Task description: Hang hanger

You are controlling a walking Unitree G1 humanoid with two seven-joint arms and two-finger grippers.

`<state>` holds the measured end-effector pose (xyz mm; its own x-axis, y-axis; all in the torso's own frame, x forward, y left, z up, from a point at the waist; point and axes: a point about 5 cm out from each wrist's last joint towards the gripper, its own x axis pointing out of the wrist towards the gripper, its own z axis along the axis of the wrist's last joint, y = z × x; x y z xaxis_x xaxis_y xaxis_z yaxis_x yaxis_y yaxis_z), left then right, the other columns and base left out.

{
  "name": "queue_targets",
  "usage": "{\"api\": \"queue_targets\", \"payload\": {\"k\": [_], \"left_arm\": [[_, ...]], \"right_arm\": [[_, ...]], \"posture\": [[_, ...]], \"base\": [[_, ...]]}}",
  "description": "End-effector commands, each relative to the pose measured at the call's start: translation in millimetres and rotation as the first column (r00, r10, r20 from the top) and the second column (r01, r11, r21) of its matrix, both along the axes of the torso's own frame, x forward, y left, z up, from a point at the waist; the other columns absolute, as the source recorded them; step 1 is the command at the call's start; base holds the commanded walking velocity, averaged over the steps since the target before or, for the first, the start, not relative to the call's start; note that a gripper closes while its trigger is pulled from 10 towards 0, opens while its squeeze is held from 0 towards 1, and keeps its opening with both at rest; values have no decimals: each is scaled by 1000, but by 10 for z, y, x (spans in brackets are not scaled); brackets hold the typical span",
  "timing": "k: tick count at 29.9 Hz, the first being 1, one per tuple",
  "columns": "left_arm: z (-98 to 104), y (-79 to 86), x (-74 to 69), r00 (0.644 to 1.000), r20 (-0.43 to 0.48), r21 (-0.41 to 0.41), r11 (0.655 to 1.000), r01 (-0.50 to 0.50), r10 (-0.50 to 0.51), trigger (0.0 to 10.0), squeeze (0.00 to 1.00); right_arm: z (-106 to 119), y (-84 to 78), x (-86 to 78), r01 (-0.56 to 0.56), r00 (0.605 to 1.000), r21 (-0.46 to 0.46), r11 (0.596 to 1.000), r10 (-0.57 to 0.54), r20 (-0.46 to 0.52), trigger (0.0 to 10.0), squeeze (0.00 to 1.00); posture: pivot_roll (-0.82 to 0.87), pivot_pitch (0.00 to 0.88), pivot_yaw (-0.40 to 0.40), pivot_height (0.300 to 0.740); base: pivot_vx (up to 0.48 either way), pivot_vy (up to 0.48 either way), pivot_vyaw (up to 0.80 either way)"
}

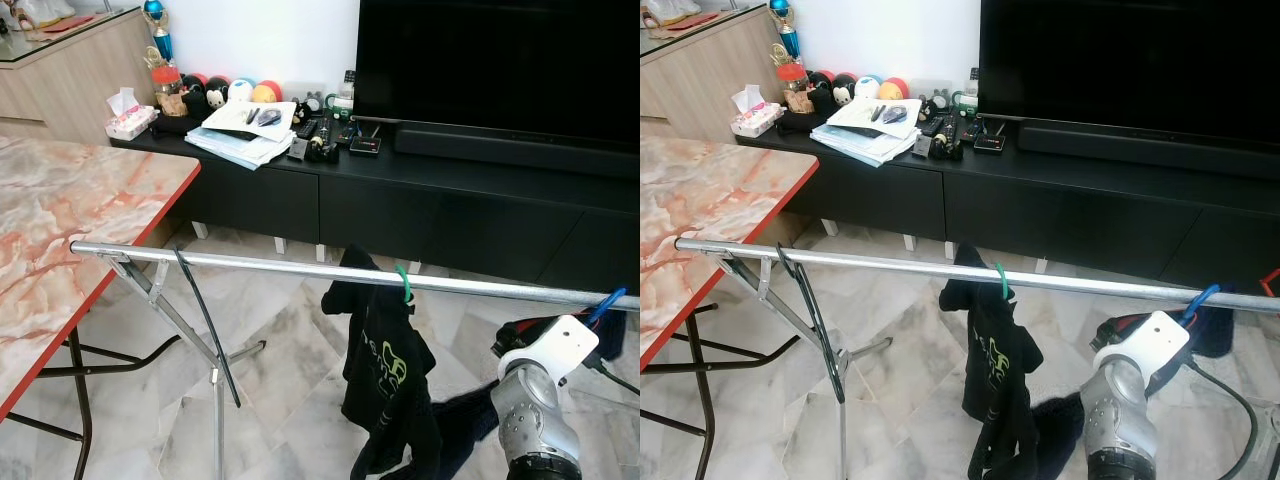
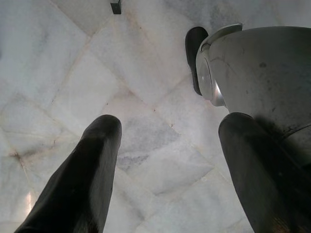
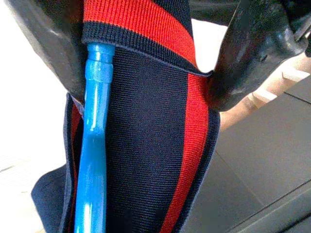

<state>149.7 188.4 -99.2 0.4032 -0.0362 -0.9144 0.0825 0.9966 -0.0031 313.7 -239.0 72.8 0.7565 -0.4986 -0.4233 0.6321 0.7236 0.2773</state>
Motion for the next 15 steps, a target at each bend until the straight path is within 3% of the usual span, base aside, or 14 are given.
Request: {"api": "queue_targets", "payload": {"k": [1,4,9,10,11,14,15], "left_arm": [[37,-208,125,997,58,-80,995,57,-53,10000,0],[37,-210,124,997,59,-80,995,57,-53,10000,0],[36,-212,122,997,60,-81,995,57,-52,10000,0],[36,-214,122,997,59,-80,995,60,-55,10000,0],[36,-216,122,997,59,-80,995,60,-55,10000,0],[36,-218,123,997,60,-80,995,62,-57,10000,0],[36,-220,124,996,60,-80,995,65,-60,10000,0]], "right_arm": [[-79,57,-11,-37,998,-5,999,37,-59,10000,0],[-102,62,-26,-37,997,-19,999,35,-74,10000,0],[-52,-15,-97,65,997,-75,995,-68,-43,10000,0],[-52,-26,-125,90,995,-73,993,-93,-39,10000,620],[-55,-28,-131,92,995,-73,993,-95,-40,10000,1000],[-59,-31,-138,90,995,-81,993,-94,-45,10000,1000],[-52,-35,-140,97,994,-84,992,-100,-39,10000,271]], "posture": [[7,79,47,740],[10,76,46,740],[5,74,44,740],[4,72,44,740],[5,72,44,740],[6,70,43,740],[7,70,43,740]], "base": [[0,0,0],[0,0,0],[0,0,0],[0,0,0],[0,0,0],[0,0,0],[0,0,0]]}}
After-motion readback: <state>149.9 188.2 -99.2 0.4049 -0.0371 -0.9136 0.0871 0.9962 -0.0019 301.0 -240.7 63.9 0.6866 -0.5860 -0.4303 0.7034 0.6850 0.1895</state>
